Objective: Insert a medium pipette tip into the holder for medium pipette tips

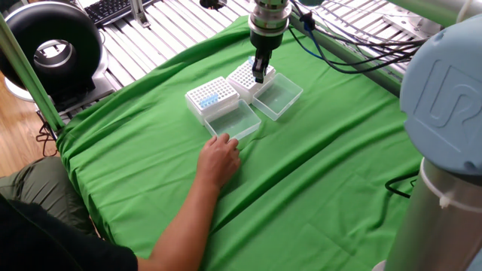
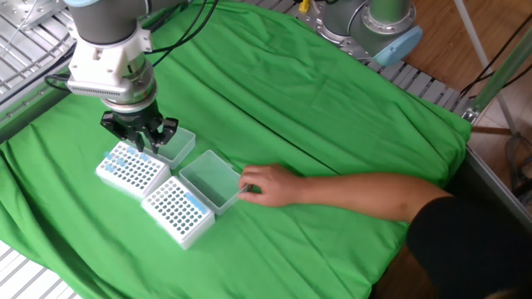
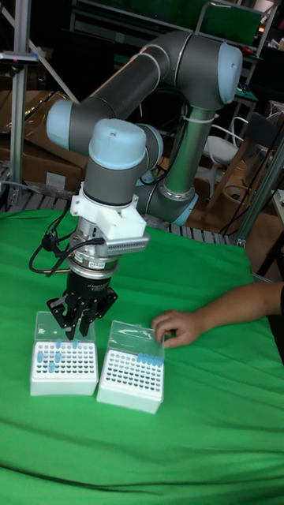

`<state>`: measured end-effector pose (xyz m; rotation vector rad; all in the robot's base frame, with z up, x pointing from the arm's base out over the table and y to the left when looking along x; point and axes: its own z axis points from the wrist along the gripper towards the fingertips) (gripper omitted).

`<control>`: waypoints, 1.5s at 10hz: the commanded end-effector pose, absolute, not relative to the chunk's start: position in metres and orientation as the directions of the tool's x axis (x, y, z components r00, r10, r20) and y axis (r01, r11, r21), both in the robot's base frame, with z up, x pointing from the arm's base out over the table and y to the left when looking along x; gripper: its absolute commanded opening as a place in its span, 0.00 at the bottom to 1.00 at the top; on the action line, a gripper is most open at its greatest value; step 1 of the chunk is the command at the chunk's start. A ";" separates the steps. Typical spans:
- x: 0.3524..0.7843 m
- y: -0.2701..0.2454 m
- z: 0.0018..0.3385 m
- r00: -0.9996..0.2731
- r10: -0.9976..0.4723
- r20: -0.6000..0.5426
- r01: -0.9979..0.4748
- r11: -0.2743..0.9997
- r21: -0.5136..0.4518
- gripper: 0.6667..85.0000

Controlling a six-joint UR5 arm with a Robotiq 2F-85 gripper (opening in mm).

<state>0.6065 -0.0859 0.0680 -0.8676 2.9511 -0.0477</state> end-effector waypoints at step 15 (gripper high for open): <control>0.631 -0.081 0.065 -0.849 -0.518 -0.109 -0.514 0.856 -0.059 0.18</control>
